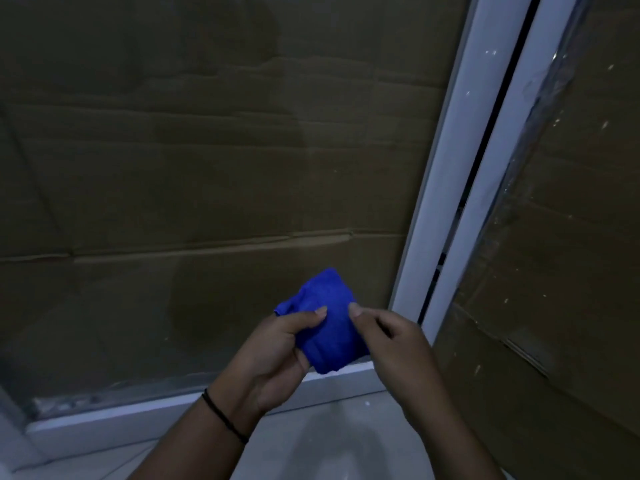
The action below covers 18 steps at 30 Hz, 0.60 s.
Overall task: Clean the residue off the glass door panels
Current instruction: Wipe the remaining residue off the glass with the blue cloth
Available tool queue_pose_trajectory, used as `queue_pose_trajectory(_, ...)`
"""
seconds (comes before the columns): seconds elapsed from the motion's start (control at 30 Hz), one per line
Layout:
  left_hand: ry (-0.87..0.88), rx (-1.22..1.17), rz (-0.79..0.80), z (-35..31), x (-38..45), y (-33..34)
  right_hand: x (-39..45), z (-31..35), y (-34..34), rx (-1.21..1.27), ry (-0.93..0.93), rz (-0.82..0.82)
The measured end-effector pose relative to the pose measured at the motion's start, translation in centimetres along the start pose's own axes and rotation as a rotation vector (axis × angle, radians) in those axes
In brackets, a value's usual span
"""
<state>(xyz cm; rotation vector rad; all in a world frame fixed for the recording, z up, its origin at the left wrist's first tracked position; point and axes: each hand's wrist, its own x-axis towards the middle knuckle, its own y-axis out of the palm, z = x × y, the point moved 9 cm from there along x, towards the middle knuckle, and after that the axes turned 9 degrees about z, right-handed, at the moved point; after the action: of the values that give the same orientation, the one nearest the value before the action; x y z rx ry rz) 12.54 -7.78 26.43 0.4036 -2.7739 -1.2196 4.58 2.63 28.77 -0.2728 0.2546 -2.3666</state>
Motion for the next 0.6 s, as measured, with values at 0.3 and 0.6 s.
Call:
queue_pose_trajectory(0.3,0.031,0.416,-0.148,-1.9,-0.1,-3.4,0.5,-1.5,1.1,0.171,0.055,0.068)
queue_pose_trajectory(0.6,-0.118,0.391,0.086,0.4,0.4,-2.3,1.2,-3.3,1.1,0.488,0.142,0.116)
